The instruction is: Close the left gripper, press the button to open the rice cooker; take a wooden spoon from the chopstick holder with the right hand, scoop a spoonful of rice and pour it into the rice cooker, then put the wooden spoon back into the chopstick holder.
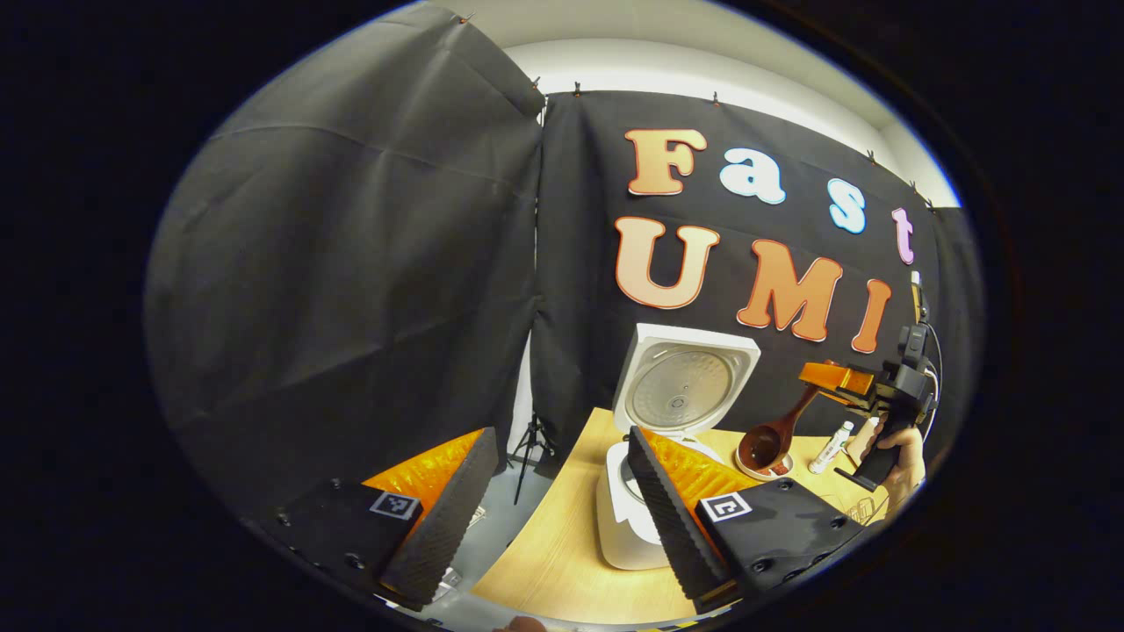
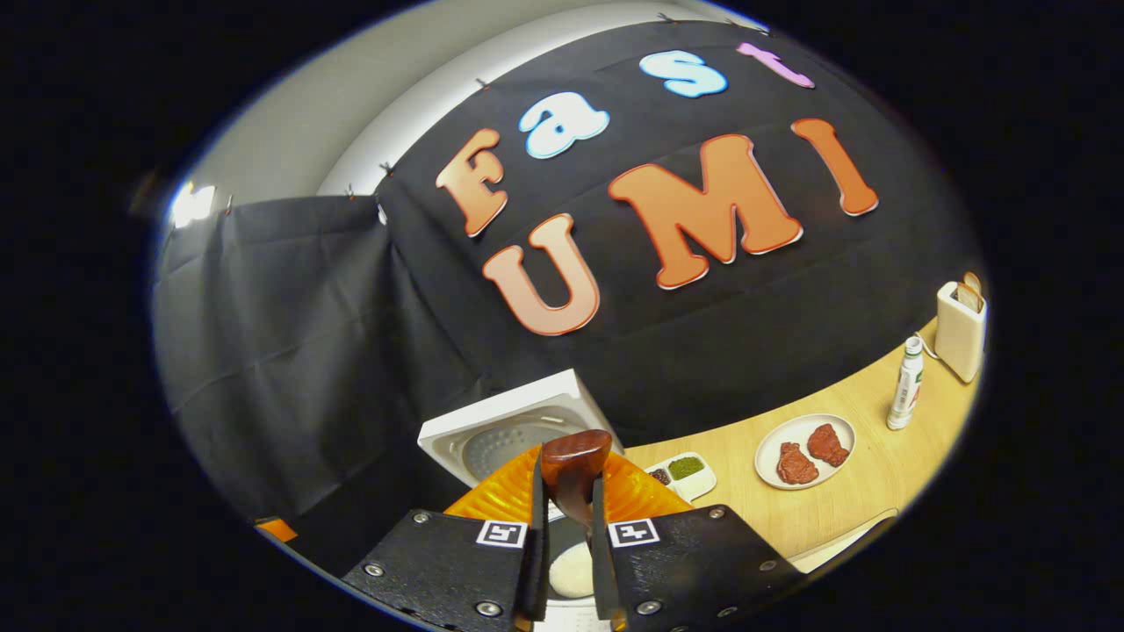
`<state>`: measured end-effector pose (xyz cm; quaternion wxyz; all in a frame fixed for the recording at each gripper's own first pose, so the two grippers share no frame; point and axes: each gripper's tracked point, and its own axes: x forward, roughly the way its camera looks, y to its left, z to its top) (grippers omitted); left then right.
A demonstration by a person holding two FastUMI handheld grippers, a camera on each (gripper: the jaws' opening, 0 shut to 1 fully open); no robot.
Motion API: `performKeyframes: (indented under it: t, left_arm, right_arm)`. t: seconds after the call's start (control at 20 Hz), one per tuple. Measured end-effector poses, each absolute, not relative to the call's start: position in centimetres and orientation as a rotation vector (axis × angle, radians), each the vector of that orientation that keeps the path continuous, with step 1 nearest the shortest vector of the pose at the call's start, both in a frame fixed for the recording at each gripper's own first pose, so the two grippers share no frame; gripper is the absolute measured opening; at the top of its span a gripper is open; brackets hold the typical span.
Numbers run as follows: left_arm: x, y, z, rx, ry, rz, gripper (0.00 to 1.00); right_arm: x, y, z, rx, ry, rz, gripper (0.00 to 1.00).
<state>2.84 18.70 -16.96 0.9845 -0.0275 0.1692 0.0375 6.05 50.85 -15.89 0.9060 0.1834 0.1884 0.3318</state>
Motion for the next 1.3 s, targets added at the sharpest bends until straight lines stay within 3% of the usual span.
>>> performKeyframes:
  t: [0.45, 0.85, 0.9, 1.0, 1.3]
  left_arm:
    - [4.7, 11.4, -16.8, -0.051, 0.326, -0.014, 1.0]
    - [6.6, 5.5, -16.5, -0.085, 0.298, -0.04, 1.0]
    - [6.6, 5.2, -16.5, -0.077, 0.296, -0.032, 1.0]
    - [6.7, 5.0, -16.9, -0.064, 0.299, -0.013, 1.0]
    - [6.4, 4.5, -17.2, -0.057, 0.3, 0.034, 1.0]
  right_arm:
    - [11.7, 30.3, -15.5, 0.479, 0.343, 0.407, 0.2]
    - [12.1, 14.1, -16.7, 0.529, 0.315, 0.209, 0.19]
    - [12.0, 12.6, -17.4, 0.534, 0.319, 0.186, 0.14]
    - [11.7, 9.5, -18.9, 0.538, 0.329, 0.138, 0.19]
    - [10.8, 4.5, -24.6, 0.604, 0.385, 0.05, 0.19]
